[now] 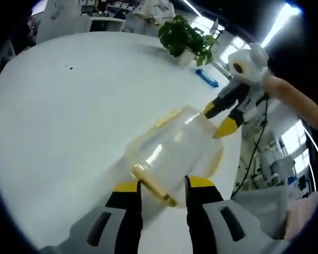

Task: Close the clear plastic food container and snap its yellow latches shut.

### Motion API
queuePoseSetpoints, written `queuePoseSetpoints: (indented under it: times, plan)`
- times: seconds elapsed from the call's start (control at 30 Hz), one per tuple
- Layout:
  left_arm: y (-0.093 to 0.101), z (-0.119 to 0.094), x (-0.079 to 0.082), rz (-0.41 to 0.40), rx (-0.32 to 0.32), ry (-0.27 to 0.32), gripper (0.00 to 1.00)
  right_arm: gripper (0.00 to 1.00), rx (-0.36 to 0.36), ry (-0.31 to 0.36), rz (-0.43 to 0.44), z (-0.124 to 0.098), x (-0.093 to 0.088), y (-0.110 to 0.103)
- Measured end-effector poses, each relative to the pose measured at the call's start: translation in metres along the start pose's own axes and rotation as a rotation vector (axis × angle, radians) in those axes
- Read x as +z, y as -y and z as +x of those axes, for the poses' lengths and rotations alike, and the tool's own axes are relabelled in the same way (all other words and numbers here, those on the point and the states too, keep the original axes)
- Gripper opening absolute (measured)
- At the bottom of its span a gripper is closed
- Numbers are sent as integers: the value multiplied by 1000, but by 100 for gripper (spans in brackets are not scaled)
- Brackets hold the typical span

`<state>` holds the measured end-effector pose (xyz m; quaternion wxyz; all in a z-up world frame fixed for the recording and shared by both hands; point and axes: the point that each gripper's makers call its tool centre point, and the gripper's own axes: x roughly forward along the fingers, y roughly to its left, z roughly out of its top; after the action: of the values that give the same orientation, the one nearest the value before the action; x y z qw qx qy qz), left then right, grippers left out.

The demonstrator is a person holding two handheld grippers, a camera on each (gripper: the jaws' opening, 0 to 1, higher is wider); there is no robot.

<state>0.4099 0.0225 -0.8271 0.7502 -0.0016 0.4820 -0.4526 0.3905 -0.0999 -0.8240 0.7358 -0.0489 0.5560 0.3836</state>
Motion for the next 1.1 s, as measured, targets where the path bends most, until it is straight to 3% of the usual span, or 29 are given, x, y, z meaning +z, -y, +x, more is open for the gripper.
queuePoseSetpoints:
  times: [0.2,0.5,0.77,1.1]
  plan:
    - [-12,-19,-13,1,-6,-25,29,32,13,37,-2,12,8,-20]
    - [-30,-44,-31,-13,-4,-11,29,32,26,40,-19,29,24,-45]
    - [-53,-70,-47,-5,-13,-72,29,32,46,56,-42,46,40,-69]
    - [-57,-75,-51,-20,-2,-39,30,32,47,44,-42,48,44,-69]
